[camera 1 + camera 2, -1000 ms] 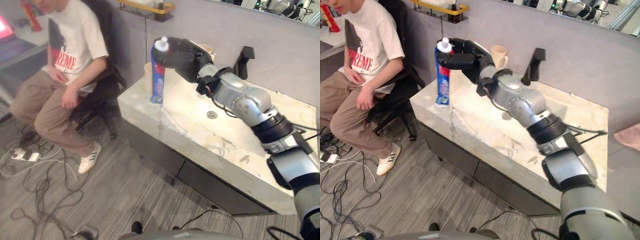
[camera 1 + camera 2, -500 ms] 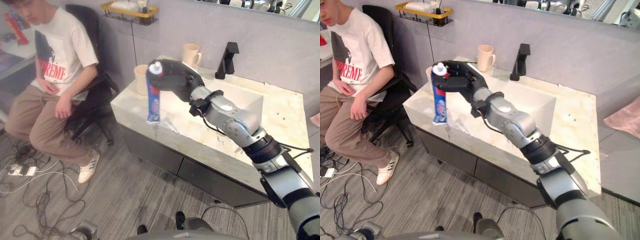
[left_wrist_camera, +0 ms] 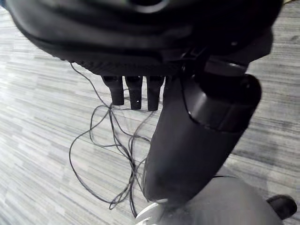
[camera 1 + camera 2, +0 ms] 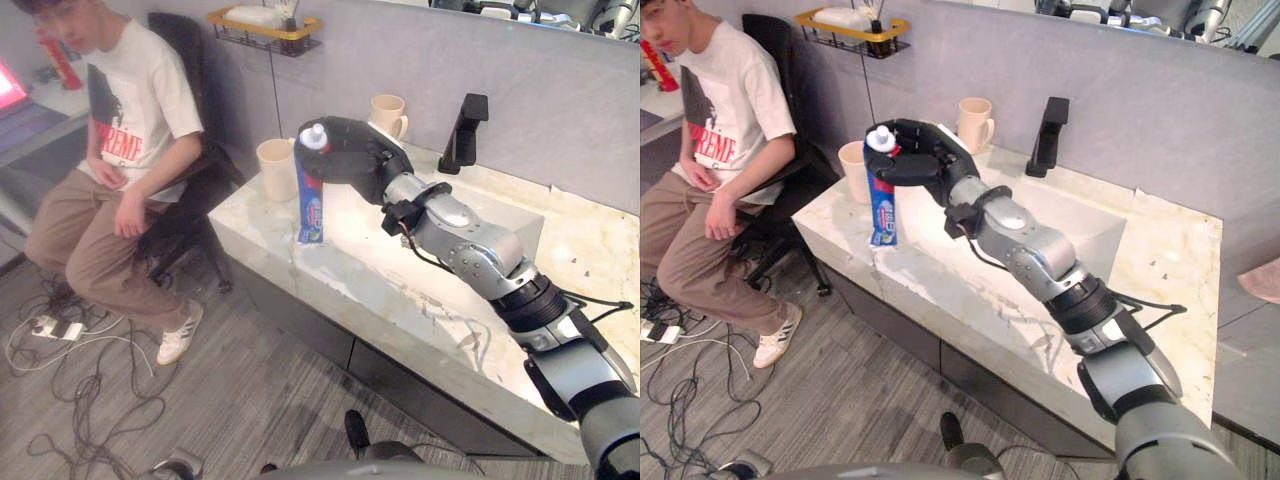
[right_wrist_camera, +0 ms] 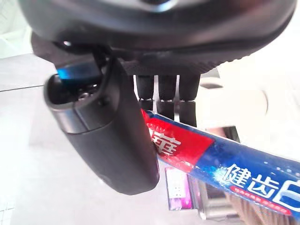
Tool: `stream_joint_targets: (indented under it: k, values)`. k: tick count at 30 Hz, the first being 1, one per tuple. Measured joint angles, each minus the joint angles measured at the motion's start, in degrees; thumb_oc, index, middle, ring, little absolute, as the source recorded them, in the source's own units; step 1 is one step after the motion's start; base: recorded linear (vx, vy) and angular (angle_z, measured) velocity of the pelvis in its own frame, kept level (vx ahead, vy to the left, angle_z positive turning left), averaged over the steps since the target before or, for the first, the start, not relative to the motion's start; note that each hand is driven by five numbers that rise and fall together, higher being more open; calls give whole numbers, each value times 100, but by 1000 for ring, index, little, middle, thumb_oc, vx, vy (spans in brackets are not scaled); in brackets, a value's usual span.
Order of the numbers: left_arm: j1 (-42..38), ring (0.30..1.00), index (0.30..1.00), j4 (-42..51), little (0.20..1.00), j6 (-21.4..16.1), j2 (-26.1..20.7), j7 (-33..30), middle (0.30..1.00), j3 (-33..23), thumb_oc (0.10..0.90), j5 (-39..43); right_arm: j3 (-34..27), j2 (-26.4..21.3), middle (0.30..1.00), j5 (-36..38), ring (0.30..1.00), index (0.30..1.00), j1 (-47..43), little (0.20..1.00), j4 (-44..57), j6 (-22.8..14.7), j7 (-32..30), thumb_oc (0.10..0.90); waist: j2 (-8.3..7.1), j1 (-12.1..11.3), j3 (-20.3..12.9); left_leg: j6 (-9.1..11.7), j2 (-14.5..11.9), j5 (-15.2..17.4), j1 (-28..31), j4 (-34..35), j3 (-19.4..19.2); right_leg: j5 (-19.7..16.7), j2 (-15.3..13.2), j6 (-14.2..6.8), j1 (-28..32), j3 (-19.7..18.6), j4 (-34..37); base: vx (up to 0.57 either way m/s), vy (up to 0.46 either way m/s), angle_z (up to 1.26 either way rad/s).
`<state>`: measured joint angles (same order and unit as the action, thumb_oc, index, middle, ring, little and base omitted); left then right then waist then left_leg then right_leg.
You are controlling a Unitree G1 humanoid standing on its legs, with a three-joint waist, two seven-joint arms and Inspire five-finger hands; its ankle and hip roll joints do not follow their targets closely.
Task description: Organize the bathroom.
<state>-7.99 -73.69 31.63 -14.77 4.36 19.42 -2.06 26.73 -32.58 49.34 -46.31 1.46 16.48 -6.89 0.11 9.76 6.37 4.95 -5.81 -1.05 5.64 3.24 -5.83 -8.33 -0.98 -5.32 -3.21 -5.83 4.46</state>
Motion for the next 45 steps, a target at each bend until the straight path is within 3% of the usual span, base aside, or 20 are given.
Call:
stream_joint_targets:
  k: [4,12,16,20,25,32,37,45]
  values:
    - [-5,900,900,-2,900,-14,17,-12,900,-3,800,-87,-67,-114,300,-184,300,300,0,300,-106,-76,-92,400,-28,58,-12,127,83,85,109,31,-63,-3,-83,3,66,-62,-3,39,-15,-6]
    - [88,900,900,-18,900,-37,-22,-22,900,-150,800,-236,-136,-96,300,-386,300,300,0,300,-95,-473,-238,400,-165,26,23,75,271,112,181,100,-6,13,-270,-18,123,-56,-54,50,-17,6]
    - [172,900,900,-7,900,-37,-18,-13,900,-178,800,-231,-335,-89,300,-632,300,300,-1,300,-74,-910,-552,400,-196,-52,32,44,317,129,175,92,16,50,-317,-65,135,-47,-53,61,-9,5]
    - [330,900,900,5,900,-38,-4,-25,900,-188,800,-189,-653,-94,300,-874,300,300,0,300,-78,-1081,-819,400,-207,-49,37,21,330,143,172,89,23,111,-337,-136,147,-38,-46,97,-25,1]
    - [405,900,900,-10,900,-38,46,-93,900,-183,800,-180,-937,-202,300,-1321,300,300,-1,300,-132,-1153,-1141,400,-212,-32,43,20,311,142,174,87,120,133,-338,-133,220,76,-14,99,-56,10]
    - [422,900,900,-11,900,-68,45,-113,900,-221,800,-182,-1047,-628,300,-1287,300,300,-1,300,-174,-1185,-1360,400,-217,-132,50,13,306,136,167,94,184,163,-326,-124,243,118,-1,75,-44,5]
    - [398,900,900,-2,900,-88,46,-27,900,-172,800,-272,-1073,-674,300,-1208,300,300,-2,300,-175,-1187,-1376,400,-215,-134,52,11,315,131,150,95,216,195,-317,-104,243,131,2,24,-9,3]
    - [332,900,900,53,900,-47,84,40,900,-31,800,-308,-1107,-662,300,-1181,300,300,-1,300,-167,-1187,-1327,400,-170,139,78,38,279,161,81,-10,229,280,-320,-76,229,112,-25,26,-74,2]
